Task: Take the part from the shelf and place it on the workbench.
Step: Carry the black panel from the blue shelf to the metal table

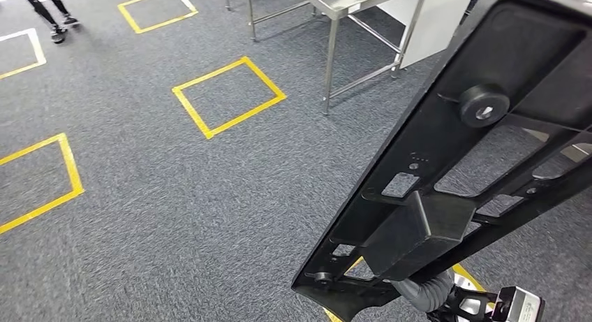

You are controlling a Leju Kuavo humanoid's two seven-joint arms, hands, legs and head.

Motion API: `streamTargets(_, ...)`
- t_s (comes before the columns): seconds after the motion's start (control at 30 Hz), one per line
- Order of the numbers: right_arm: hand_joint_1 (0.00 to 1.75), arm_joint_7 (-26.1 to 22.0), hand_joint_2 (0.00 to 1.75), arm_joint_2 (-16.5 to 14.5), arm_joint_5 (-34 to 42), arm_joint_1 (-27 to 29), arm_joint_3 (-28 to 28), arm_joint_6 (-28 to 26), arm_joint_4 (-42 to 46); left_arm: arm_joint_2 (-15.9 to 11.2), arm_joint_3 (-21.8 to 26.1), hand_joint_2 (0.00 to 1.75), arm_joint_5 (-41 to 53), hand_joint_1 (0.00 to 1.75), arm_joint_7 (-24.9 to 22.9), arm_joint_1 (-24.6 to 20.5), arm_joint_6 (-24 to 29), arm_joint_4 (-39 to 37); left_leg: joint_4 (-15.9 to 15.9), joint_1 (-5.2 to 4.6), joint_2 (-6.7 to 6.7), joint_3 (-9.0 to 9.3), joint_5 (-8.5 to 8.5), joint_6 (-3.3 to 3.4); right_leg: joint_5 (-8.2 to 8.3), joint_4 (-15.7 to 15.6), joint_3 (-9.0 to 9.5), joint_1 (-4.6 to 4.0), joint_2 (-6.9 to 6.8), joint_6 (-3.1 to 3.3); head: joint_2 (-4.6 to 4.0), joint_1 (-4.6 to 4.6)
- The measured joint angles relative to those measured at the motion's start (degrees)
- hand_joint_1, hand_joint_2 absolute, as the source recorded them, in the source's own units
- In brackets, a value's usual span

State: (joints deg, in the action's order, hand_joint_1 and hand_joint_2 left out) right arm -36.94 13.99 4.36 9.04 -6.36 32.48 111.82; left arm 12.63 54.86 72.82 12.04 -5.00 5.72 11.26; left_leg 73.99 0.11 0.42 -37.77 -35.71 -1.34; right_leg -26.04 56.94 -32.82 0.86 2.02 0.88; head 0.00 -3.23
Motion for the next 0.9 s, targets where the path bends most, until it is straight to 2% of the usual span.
streamTargets(0.03, 1.75, 0.01, 1.75, 0.00, -0.01, 0.04, 0.00, -0.05, 0.00, -0.01, 0.00, 1.75, 0.00, 0.00, 0.00, 0.00, -0.04, 0.00, -1.26, 0.00, -0.13, 0.34, 1.47, 0.15, -0.01, 0.06, 0.06, -0.04, 0.76, -0.01, 0.00, 0.00)
streamTargets(0.07, 1.75, 0.02, 1.75, 0.00, -0.02, 0.06, 0.00, -0.10, 0.00, -0.02, 0.00, 1.75, 0.01, 0.00, 0.00, -0.04, -0.08, 0.00, -4.62, 0.00, -0.55, 1.68, 3.75, 0.36, -0.03, 0.10, 0.15, -0.04, 1.52, -0.04, 0.00, 0.01)
streamTargets(0.1, 1.75, 0.03, 1.75, 0.00, -0.04, 0.08, 0.00, -0.16, 0.00, -0.02, 0.00, 1.75, 0.01, 0.00, 0.00, -0.08, -0.13, 0.00, -8.97, 0.01, -1.63, 3.50, 6.04, 0.61, -0.05, 0.12, 0.23, -0.02, 2.21, -0.10, 0.00, 0.01)
streamTargets(0.13, 1.75, 0.03, 1.75, 0.00, -0.08, 0.07, 0.00, -0.24, 0.00, -0.03, 0.00, 1.75, 0.01, 0.00, 0.00, -0.10, -0.17, 0.00, -12.96, 0.07, -2.76, 5.19, 7.61, 0.86, -0.09, 0.24, 0.21, -0.08, 2.89, -0.25, 0.00, 0.02)
streamTargets(0.17, 1.75, 0.02, 1.75, 0.00, -0.13, 0.07, 0.00, -0.29, 0.00, -0.03, 0.00, 1.75, 0.01, 0.00, 0.01, -0.12, -0.19, 0.00, -15.57, 0.07, -3.68, 6.29, 8.42, 1.07, -0.07, 0.30, 0.09, -0.08, 3.50, -0.51, 0.00, 0.02)
streamTargets(0.2, 1.75, 0.01, 1.75, 0.00, -0.17, 0.12, 0.00, -0.33, 0.00, -0.04, 0.00, 1.75, 0.00, 0.00, 0.02, -0.15, -0.20, 0.00, -16.82, 0.05, -4.19, 6.81, 8.54, 1.30, -0.01, 0.33, -0.08, -0.05, 4.08, -0.85, 0.00, 0.01)
streamTargets(0.27, 1.75, -0.03, 1.75, -0.05, -0.20, 0.27, 0.01, -0.34, 0.02, -0.02, 0.00, 1.75, -0.01, 0.00, 0.06, -0.28, -0.21, 0.00, -17.21, 0.02, -3.38, 7.02, 8.55, 1.88, 0.15, 0.25, -0.38, 0.05, 4.97, -1.63, 0.00, 0.01)
streamTargets(0.3, 1.75, -0.05, 1.75, -0.09, -0.21, 0.35, 0.02, -0.33, 0.03, -0.01, 0.00, 1.75, -0.01, 0.00, 0.08, -0.37, -0.21, 0.00, -17.49, 0.09, -2.78, 7.16, 8.74, 2.28, -0.04, 0.51, -0.55, 0.04, 4.34, -1.91, 0.00, 0.01)
streamTargets(0.33, 1.75, -0.07, 1.75, -0.13, -0.23, 0.33, 0.03, -0.32, 0.04, 0.01, 0.00, 1.75, -0.01, 0.00, 0.10, -0.46, -0.21, 0.00, -17.81, 0.17, -2.17, 7.29, 8.95, 2.66, -0.82, 1.57, -1.06, -0.01, 3.01, -2.15, 0.00, 0.02)
streamTargets(0.37, 1.75, -0.08, 1.75, -0.15, -0.26, 0.25, 0.04, -0.30, 0.04, 0.03, 0.00, 1.75, -0.01, 0.00, 0.11, -0.49, -0.21, 0.00, -18.11, 0.23, -1.48, 7.37, 9.11, 2.99, -2.26, 3.85, -2.12, -0.04, 1.33, -2.38, 0.00, 0.02)
streamTargets(0.4, 1.75, -0.08, 1.75, -0.18, -0.28, 0.19, 0.04, -0.27, 0.03, 0.03, 0.00, 1.75, -0.01, 0.00, 0.11, -0.46, -0.21, 0.00, -18.19, 0.15, -0.78, 7.40, 9.12, 3.18, -4.22, 7.37, -3.80, 0.01, -0.36, -2.58, 0.00, 0.02)
streamTargets(0.43, 1.75, -0.08, 1.75, -0.21, -0.31, 0.11, 0.04, -0.23, 0.02, 0.03, 0.00, 1.75, -0.01, 0.00, 0.11, -0.38, -0.21, 0.00, -18.19, 0.05, -0.06, 7.35, 9.07, 3.30, -6.19, 11.48, -5.78, 0.12, -1.24, -2.82, 0.00, 0.02)
streamTargets(0.47, 1.75, -0.07, 1.75, -0.24, -0.32, 0.12, 0.04, -0.20, 0.01, 0.03, 0.00, 1.75, -0.01, 0.00, 0.11, -0.31, -0.21, 0.00, -18.15, -0.05, 0.69, 7.32, 8.99, 3.35, -7.48, 14.97, -7.47, 0.27, -1.57, -3.04, 0.00, 0.02)
streamTargets(0.5, 1.75, -0.07, 1.75, -0.26, -0.33, 0.15, 0.04, -0.17, -0.02, 0.03, 0.00, 1.75, -0.02, 0.00, 0.11, -0.28, -0.21, 0.00, -18.11, -0.12, 1.42, 7.30, 8.90, 3.34, -7.76, 16.79, -8.33, 0.38, -1.71, -3.21, 0.00, 0.02)
streamTargets(0.53, 1.75, -0.06, 1.75, -0.26, -0.33, 0.17, 0.04, -0.16, -0.04, 0.03, 0.00, 1.75, -0.03, 0.00, 0.11, -0.30, -0.22, 0.00, -18.03, -0.15, 2.08, 7.34, 8.77, 3.27, -6.88, 16.22, -7.97, 0.44, -1.87, -3.30, 0.00, 0.02)
streamTargets(0.57, 1.75, -0.06, 1.75, -0.26, -0.34, 0.17, 0.04, -0.13, -0.05, 0.03, 0.00, 1.75, -0.04, 0.00, 0.11, -0.34, -0.22, 0.00, -17.94, -0.14, 2.71, 7.45, 8.60, 3.15, -5.09, 13.22, -6.32, 0.47, -2.26, -3.31, 0.00, 0.02)
streamTargets(0.63, 1.75, -0.06, 1.75, -0.27, -0.34, 0.08, 0.04, -0.04, -0.07, 0.03, 0.00, 1.75, -0.07, 0.00, 0.12, -0.42, -0.23, 0.00, -17.71, -0.29, 3.80, 7.81, 8.14, 2.72, -1.69, 4.83, -1.75, 0.26, -4.32, -2.96, 0.00, 0.02)
streamTargets(0.67, 1.75, -0.07, 1.75, -0.28, -0.34, 0.02, 0.04, 0.04, -0.07, 0.02, 0.00, 1.75, -0.08, 0.00, 0.13, -0.45, -0.23, 0.00, -17.61, -0.41, 4.22, 7.98, 7.91, 2.44, -0.80, 1.89, -0.20, 0.07, -5.13, -2.65, 0.00, 0.02)
streamTargets(0.7, 1.75, -0.08, 1.75, -0.29, -0.33, -0.02, 0.04, 0.11, -0.07, 0.02, 0.00, 1.75, -0.10, 0.00, 0.13, -0.47, -0.23, 0.00, -17.55, -0.52, 4.64, 8.12, 7.74, 2.15, -0.62, 0.56, 0.44, -0.13, -5.57, -2.35, 0.00, 0.02)
streamTargets(0.77, 1.75, -0.09, 1.75, -0.31, -0.33, -0.03, 0.04, 0.22, -0.07, 0.02, 0.00, 1.75, -0.13, 0.00, 0.14, -0.58, -0.23, 0.00, -17.61, -0.57, 5.54, 8.44, 7.54, 1.56, -0.68, 0.34, 0.33, -0.34, -4.66, -1.76, 0.00, 0.01)
streamTargets(0.8, 1.75, -0.09, 1.75, -0.31, -0.33, 0.00, 0.04, 0.24, -0.06, 0.02, 0.00, 1.75, -0.14, 0.00, 0.15, -0.66, -0.23, 0.00, -17.41, -0.46, 5.31, 8.52, 7.23, 1.21, -0.59, 0.15, 0.39, -0.24, -4.12, -1.46, 0.00, 0.02)
streamTargets(0.83, 1.75, -0.09, 1.75, -0.31, -0.33, -0.05, 0.04, 0.25, -0.05, 0.02, 0.00, 1.75, -0.14, 0.00, 0.19, -0.74, -0.23, 0.00, -16.52, -0.33, 4.37, 8.27, 6.50, 0.86, -0.46, -0.05, 0.47, -0.09, -3.56, -1.13, 0.00, 0.01)
streamTargets(0.9, 1.75, -0.10, 1.75, -0.30, -0.32, -0.23, 0.04, 0.24, -0.05, 0.02, 0.00, 1.75, -0.14, 0.00, 0.24, -0.72, -0.23, 0.00, -11.19, -0.05, 1.45, 5.98, 3.36, 0.29, -0.26, -0.34, 0.62, 0.20, -2.44, -0.63, 0.00, 0.01)
